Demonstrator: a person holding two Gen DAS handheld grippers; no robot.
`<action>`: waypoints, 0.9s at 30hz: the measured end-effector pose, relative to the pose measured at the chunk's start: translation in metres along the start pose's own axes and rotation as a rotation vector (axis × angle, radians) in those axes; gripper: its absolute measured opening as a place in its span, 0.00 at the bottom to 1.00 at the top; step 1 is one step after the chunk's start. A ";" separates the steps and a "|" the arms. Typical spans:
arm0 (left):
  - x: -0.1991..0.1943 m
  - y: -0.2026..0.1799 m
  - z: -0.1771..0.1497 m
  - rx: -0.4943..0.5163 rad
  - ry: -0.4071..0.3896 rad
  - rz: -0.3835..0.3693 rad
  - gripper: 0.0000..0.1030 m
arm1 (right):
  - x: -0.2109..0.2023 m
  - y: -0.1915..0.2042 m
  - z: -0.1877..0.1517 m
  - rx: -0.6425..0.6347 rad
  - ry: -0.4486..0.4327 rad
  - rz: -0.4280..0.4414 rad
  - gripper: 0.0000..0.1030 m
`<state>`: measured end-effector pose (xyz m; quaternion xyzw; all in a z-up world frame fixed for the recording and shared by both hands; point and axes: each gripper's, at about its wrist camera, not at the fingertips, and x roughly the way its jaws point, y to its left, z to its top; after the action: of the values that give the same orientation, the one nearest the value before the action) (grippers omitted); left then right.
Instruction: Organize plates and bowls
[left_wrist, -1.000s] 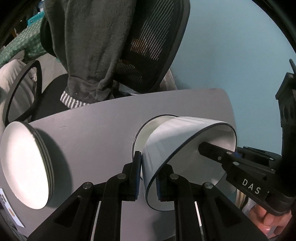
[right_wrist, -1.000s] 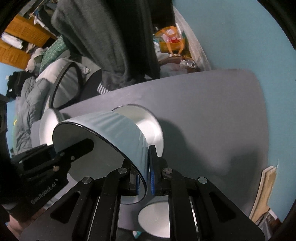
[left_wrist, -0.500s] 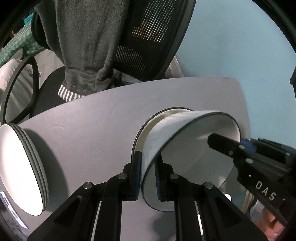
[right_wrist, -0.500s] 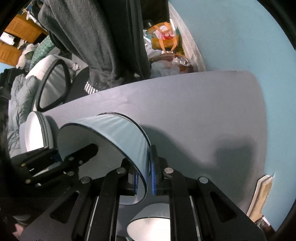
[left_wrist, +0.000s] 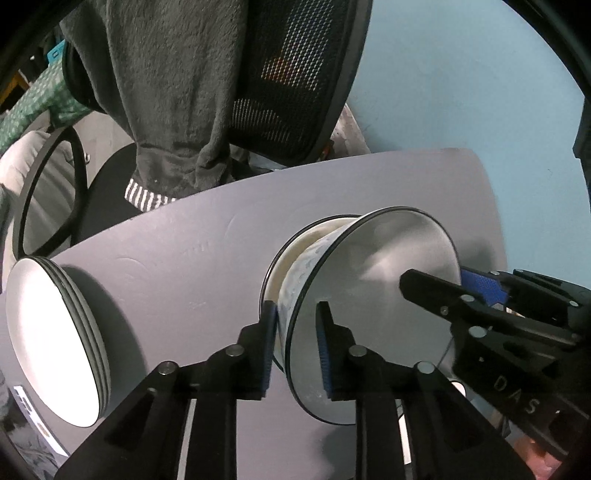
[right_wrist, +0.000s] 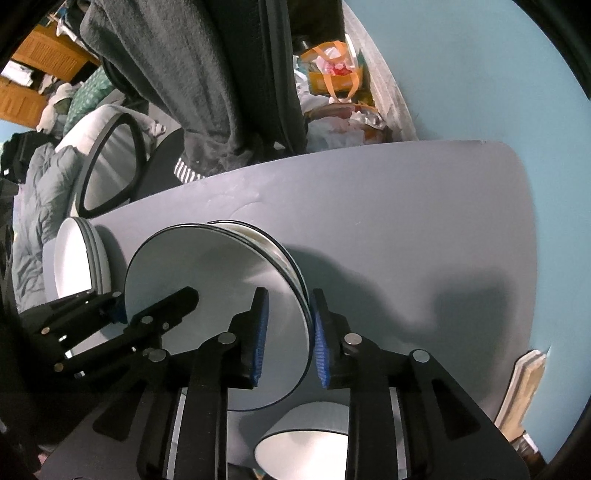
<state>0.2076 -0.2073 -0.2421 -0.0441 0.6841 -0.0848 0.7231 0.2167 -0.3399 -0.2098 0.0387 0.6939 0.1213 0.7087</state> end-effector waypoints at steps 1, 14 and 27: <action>-0.001 -0.001 0.000 0.004 -0.001 0.002 0.23 | -0.001 0.000 -0.001 0.002 -0.003 0.003 0.27; -0.019 0.010 -0.005 -0.013 -0.035 0.047 0.56 | -0.010 -0.005 -0.010 0.031 -0.047 0.026 0.29; -0.073 0.015 -0.042 -0.024 -0.149 0.017 0.69 | -0.067 0.017 -0.038 -0.030 -0.187 -0.056 0.55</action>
<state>0.1633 -0.1775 -0.1756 -0.0531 0.6296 -0.0667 0.7722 0.1760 -0.3435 -0.1419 0.0200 0.6238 0.1075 0.7739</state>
